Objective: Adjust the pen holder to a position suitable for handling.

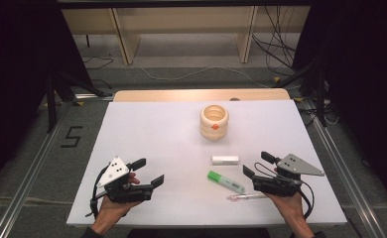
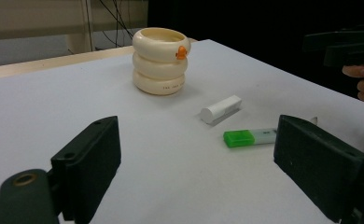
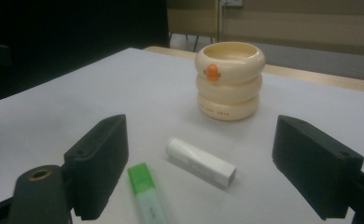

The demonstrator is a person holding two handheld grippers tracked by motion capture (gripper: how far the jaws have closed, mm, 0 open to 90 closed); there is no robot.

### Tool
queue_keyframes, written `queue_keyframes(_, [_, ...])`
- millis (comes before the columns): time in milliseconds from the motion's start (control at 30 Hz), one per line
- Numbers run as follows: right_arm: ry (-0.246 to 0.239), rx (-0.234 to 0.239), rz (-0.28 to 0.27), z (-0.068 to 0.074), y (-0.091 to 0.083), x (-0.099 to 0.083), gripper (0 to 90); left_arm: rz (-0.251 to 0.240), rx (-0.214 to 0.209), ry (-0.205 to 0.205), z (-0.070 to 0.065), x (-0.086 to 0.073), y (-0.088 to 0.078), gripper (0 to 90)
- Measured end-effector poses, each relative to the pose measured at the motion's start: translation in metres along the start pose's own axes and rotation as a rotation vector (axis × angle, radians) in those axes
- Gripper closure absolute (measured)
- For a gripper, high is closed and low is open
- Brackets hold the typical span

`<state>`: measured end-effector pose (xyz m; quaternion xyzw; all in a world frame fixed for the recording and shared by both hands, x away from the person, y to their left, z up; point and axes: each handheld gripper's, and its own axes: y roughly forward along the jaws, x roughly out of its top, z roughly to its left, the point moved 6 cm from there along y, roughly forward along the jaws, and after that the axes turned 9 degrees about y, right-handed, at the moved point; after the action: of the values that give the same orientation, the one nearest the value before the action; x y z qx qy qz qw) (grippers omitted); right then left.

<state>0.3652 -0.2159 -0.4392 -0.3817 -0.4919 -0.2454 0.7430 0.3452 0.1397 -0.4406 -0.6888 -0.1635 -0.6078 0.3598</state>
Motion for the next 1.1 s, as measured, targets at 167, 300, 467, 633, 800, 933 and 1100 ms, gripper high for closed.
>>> queue_keyframes(167, [-0.008, -0.004, 0.023, -0.004, 0.007, 0.003, 19.7, 0.0, 0.003, 0.004, 0.001, 0.0, 0.0, 14.4])
queue_keyframes(300, [0.001, -0.023, 0.045, -0.011, 0.017, 0.008, 22.1, -0.001, 0.007, 0.003, 0.001, 0.0, 0.0, 14.4])
queue_keyframes(467, [0.018, -0.064, 0.046, -0.025, 0.033, 0.021, 26.2, -0.001, 0.01, 0.004, 0.002, 0.0, 0.0, 14.4])
queue_keyframes(633, [0.038, -0.1, 0.057, -0.035, 0.047, 0.027, 29.5, -0.004, 0.017, -0.003, 0.003, 0.0, -0.001, 14.5])
queue_keyframes(800, [0.06, -0.151, 0.08, -0.051, 0.071, 0.032, 37.4, -0.005, 0.02, -0.004, 0.003, 0.0, -0.001, 14.5])
queue_keyframes(933, [0.074, -0.167, 0.086, -0.057, 0.079, 0.034, 43.5, -0.007, 0.022, -0.005, 0.004, 0.0, -0.001, 14.5])
queue_keyframes(1100, [0.112, -0.175, 0.098, -0.068, 0.092, 0.035, 55.0, -0.005, 0.025, -0.005, 0.005, 0.0, -0.001, 14.6])
